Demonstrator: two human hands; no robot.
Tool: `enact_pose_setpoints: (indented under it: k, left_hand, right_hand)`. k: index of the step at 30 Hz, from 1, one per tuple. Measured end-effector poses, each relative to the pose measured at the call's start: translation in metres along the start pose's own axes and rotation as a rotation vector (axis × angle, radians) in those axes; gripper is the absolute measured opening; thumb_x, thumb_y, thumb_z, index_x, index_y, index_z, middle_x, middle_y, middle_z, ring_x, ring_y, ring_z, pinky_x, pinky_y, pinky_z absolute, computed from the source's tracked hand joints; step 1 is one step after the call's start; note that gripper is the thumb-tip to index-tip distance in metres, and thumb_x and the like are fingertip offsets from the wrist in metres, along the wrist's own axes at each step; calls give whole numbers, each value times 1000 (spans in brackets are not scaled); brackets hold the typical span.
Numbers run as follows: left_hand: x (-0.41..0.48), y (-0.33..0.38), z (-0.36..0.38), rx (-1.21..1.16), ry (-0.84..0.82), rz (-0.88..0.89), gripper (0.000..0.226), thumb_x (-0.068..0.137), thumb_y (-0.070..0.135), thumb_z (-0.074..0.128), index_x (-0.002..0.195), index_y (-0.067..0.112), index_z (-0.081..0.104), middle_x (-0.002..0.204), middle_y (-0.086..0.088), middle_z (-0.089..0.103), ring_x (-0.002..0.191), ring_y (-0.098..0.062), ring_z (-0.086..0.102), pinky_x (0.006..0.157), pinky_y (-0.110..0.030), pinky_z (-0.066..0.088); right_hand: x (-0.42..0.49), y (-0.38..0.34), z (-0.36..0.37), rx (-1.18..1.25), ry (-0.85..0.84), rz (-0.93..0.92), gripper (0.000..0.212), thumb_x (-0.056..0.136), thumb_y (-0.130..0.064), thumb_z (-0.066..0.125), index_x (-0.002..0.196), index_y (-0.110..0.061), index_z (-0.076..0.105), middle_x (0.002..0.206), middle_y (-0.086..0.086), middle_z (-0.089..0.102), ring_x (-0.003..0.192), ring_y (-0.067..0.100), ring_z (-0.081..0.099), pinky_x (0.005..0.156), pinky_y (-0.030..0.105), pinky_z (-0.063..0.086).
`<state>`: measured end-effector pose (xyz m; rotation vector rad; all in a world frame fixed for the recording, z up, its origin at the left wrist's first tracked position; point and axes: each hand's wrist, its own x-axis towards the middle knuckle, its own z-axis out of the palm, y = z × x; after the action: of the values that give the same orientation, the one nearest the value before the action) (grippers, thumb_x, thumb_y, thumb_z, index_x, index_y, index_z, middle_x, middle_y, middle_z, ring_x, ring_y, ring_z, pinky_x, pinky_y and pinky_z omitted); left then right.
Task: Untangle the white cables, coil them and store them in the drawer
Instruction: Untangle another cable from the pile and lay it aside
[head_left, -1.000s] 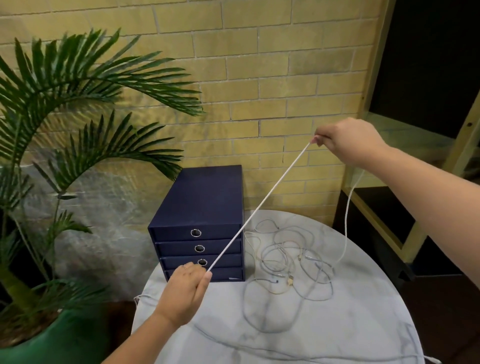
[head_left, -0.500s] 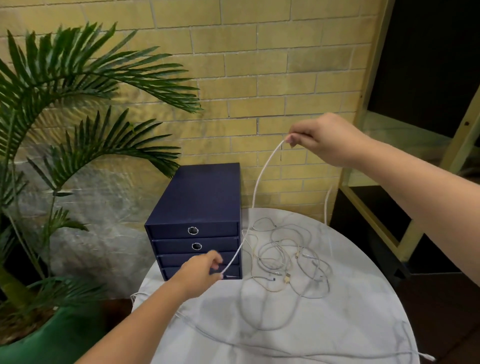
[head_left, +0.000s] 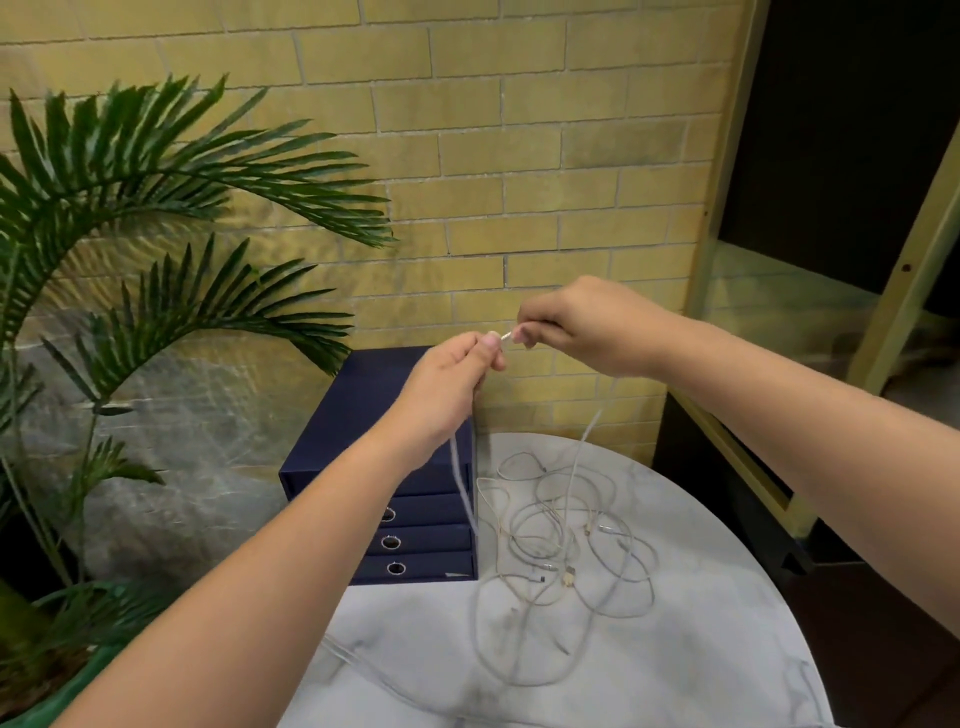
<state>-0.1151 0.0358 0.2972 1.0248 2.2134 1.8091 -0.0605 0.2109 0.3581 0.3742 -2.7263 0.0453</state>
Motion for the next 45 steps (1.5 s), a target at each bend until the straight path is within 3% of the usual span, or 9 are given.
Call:
enact_pose_setpoints:
  k: [8,14,18,22,27,33,38,42,45]
  left_hand:
    - [-8,-15,-41,245,133,59,33,102,28,41,77,16,59,43,20,47,45,1,37,51,-26,28]
    - [-8,-30,-66,246,206,24,33,103,25,41,76,15,59,45,24,48,57,-2,34,54,-26,29]
    - [-10,-35,-69,316,98,-30,34,103,29,40,82,15,62,45,23,49,53,0,38,56,-24,30]
    - [-10,-33,-68,418,-60,-101,32,93,58,44,88,31,60,62,15,48,59,-6,42,62,-29,38]
    - [-3,6,-26,593,-127,69,27,96,49,46,98,25,59,69,8,48,59,-5,41,58,-23,35]
    - [0,9,-23,723,36,237,30,101,39,40,79,26,57,55,7,45,56,-11,44,56,-31,35]
    - [0,-12,-73,678,202,195,31,100,34,43,72,30,55,54,7,44,54,-12,42,54,-29,33]
    - [-6,-28,-88,712,226,140,31,101,32,43,72,27,56,53,4,44,52,-14,41,53,-30,31]
    - [-8,-38,-89,703,232,112,32,101,33,41,74,27,56,56,3,48,55,-15,44,54,-29,33]
  right_hand:
    - [-35,32,7,70,-22,164,33,99,-40,38,86,-20,61,61,-5,54,56,10,46,58,30,38]
    - [-46,46,13,-31,-37,171,32,98,-43,35,89,-25,59,71,-3,63,65,16,55,67,36,49]
    - [-46,48,11,-20,-37,184,34,98,-44,35,89,-24,61,65,-3,59,62,16,54,66,34,48]
    - [-41,39,5,-19,-80,168,32,99,-44,34,89,-25,59,59,-6,52,57,11,48,62,31,42]
    - [-22,18,6,-69,-107,84,34,99,-43,34,94,-22,61,65,-4,56,61,11,47,58,30,34]
    - [-17,4,11,-3,-98,50,30,100,-40,36,95,-22,60,59,-9,47,57,7,42,61,31,36]
    - [-40,23,21,128,-57,171,29,101,-32,38,88,-19,60,51,-14,49,55,-2,47,54,16,30]
    - [-54,35,37,130,-65,214,29,100,-37,36,83,-25,57,65,-10,53,62,7,47,61,29,31]
    - [-51,32,39,113,-63,198,29,100,-39,36,83,-26,56,60,-12,48,60,4,45,56,24,32]
